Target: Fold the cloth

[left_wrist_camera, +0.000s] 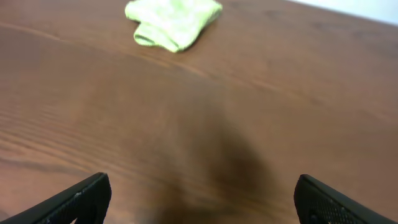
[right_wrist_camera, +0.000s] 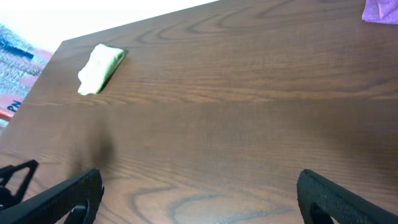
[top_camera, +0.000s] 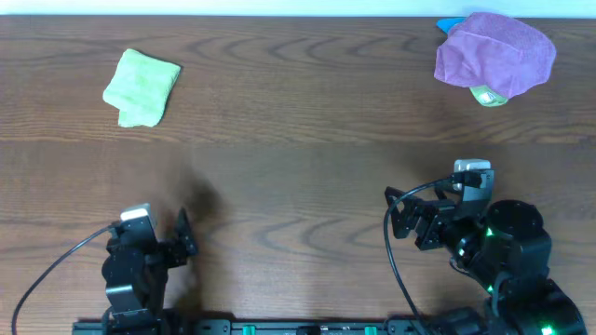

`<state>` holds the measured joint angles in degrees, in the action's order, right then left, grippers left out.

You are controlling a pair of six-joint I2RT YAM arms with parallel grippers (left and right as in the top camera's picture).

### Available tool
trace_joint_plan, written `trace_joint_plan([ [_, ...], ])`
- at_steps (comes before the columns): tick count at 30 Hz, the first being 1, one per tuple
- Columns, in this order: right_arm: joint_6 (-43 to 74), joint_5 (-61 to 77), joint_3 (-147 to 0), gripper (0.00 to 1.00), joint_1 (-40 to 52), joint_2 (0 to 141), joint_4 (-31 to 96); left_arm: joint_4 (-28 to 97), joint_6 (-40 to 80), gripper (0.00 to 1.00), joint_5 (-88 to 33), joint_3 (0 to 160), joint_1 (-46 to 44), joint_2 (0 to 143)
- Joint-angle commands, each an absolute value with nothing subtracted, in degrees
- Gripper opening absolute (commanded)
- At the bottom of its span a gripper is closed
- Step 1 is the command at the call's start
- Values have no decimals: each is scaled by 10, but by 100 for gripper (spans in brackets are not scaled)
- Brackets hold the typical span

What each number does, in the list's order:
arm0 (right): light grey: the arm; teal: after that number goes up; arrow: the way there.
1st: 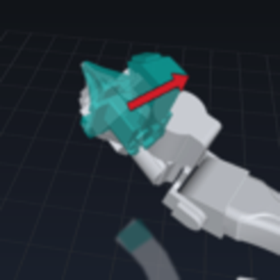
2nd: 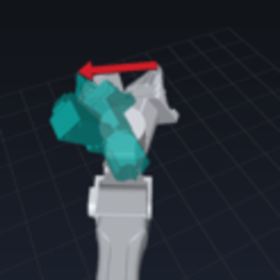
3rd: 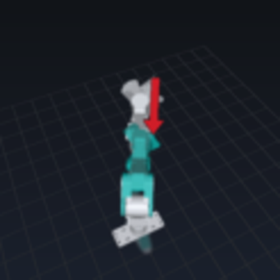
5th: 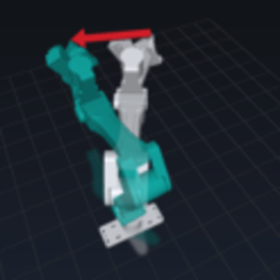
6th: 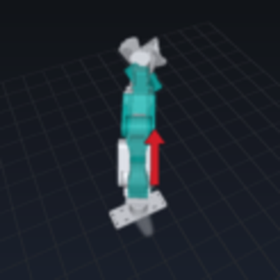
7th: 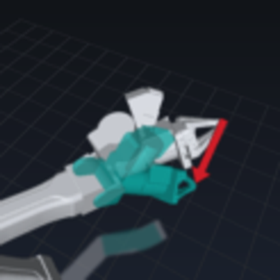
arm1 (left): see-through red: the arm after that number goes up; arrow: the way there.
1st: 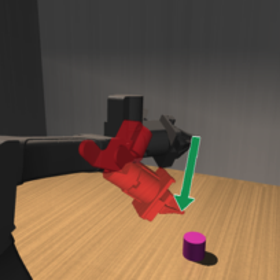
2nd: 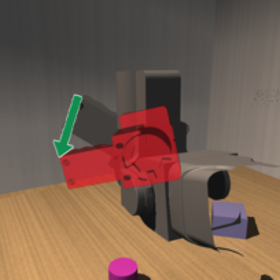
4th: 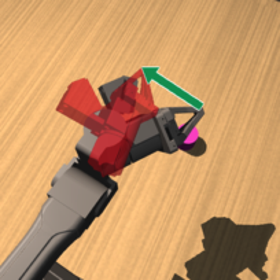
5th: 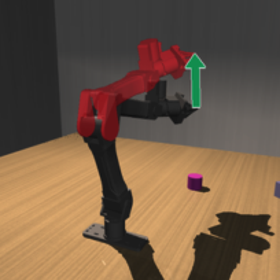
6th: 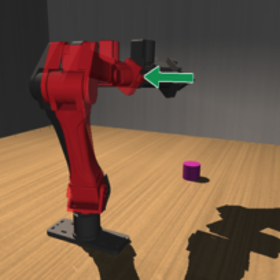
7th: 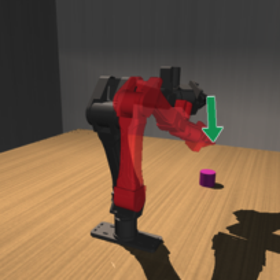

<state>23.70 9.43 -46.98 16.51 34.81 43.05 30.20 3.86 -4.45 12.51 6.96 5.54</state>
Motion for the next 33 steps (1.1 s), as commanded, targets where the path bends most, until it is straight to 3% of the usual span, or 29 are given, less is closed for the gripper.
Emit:
trace_joint_plan([
  [1,244,96,-467,99,161,346,431,302,-5,95,-40,111,66,37],
  [33,244,96,-467,99,161,346,431,302,-43,95,-17,82,44,3],
])
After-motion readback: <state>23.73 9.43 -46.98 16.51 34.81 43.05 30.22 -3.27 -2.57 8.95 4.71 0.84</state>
